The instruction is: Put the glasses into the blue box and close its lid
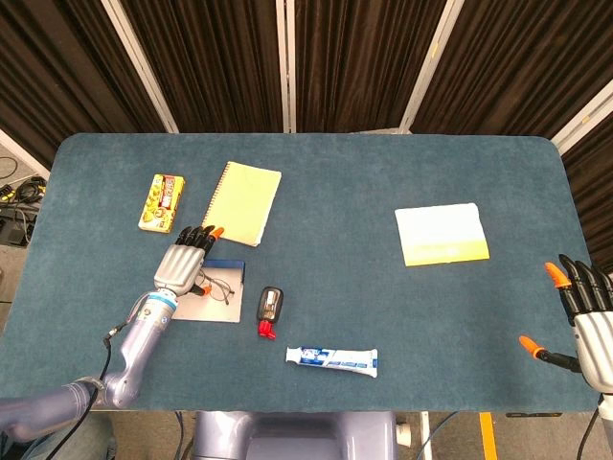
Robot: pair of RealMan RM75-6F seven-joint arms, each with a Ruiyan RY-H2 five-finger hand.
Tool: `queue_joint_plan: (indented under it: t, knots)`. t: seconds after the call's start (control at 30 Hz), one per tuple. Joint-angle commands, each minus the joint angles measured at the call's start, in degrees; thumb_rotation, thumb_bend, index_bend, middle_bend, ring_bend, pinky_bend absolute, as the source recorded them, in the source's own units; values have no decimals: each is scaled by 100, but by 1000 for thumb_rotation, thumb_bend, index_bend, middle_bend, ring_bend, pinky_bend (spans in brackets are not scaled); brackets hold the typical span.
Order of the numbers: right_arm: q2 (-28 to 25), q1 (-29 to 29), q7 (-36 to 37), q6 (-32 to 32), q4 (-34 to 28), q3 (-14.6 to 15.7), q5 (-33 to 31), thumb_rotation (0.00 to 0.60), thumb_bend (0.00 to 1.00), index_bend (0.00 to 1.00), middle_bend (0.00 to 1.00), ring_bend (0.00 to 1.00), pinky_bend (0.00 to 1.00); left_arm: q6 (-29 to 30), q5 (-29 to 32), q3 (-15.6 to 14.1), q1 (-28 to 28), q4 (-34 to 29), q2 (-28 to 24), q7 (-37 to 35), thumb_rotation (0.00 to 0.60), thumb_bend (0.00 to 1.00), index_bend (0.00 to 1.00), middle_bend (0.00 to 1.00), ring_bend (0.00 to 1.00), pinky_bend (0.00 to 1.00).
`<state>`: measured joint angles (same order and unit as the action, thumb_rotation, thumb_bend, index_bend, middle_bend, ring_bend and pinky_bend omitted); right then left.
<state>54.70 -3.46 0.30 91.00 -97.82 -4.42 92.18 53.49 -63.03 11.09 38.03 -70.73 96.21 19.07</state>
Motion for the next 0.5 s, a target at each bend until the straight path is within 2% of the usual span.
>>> queue_joint_plan:
  t: [0.03,0.33,0.5]
  knots:
    - [-3,0,9,-1,5,-4,-10,600,0,0,0,0,0,-43,21,34,70,137,79,-8,600,66,0,0,0,0]
    - [6,-8,14,-21,19,-13,-40,600,0,0,0,0,0,-90,-23,134,178,471,193,-312,600,68,0,0,0,0]
    - [8,-12,23,-31,22,-19,-61,600,0,0,0,0,0,9,-245,81,121,400,86,-613,600,67,0,0,0,0]
